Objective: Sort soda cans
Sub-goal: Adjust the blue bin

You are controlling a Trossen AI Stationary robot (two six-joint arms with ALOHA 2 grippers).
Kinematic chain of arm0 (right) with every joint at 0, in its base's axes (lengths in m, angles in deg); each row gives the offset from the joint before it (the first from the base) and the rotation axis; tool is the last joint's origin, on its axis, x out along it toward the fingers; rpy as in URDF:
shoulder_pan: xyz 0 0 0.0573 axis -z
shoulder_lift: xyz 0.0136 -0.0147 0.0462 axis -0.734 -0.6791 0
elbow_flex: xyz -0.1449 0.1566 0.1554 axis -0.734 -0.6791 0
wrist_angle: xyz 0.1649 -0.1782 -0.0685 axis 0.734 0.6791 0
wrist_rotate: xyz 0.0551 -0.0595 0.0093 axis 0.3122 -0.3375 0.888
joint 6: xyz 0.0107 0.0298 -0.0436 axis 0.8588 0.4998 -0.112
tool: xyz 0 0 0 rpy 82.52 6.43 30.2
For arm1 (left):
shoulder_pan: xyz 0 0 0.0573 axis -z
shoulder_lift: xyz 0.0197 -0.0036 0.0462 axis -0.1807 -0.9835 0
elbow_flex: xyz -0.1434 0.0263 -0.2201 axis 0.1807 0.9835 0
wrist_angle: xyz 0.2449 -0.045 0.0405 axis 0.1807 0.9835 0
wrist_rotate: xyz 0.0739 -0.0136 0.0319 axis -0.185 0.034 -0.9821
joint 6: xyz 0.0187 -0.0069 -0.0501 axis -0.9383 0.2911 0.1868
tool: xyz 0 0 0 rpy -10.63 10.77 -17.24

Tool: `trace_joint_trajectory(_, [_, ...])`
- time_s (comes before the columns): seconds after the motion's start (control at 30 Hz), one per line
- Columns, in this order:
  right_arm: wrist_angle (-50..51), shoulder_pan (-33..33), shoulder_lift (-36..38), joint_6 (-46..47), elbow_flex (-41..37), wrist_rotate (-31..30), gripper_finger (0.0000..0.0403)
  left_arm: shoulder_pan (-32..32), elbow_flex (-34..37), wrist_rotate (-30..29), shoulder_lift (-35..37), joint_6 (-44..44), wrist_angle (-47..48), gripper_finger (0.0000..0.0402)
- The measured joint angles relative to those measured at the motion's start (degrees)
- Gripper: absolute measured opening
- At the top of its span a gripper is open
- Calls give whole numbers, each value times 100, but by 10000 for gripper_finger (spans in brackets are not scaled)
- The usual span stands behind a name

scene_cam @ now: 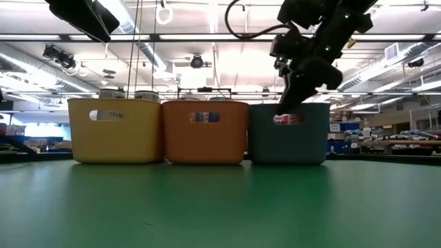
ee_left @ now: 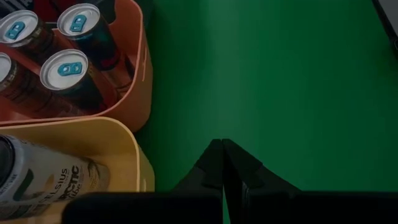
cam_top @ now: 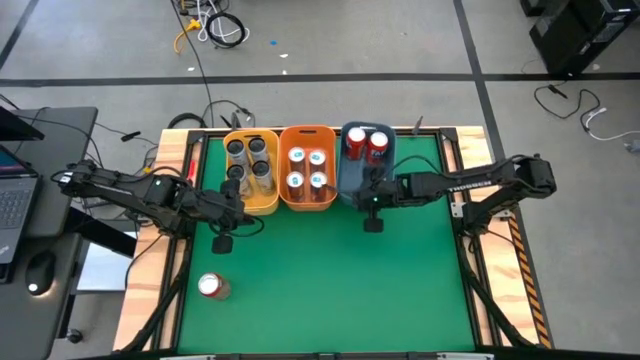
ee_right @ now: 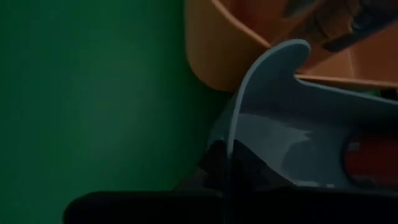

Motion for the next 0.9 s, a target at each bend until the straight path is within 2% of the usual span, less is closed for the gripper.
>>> trace_joint_trajectory(0.47, [253, -433, 99, -315, 6, -26, 1, 0, 0, 0, 0, 4, -1, 0])
trace_joint_trajectory(0.67, [626, -484, 374, -104, -15, -34, 0, 0, 0, -13, 0, 6, -3, 0])
trace_joint_trajectory(0.9, [446, -592, 319, 28, -15, -71, 0, -2, 0, -33, 0, 28, -21, 0])
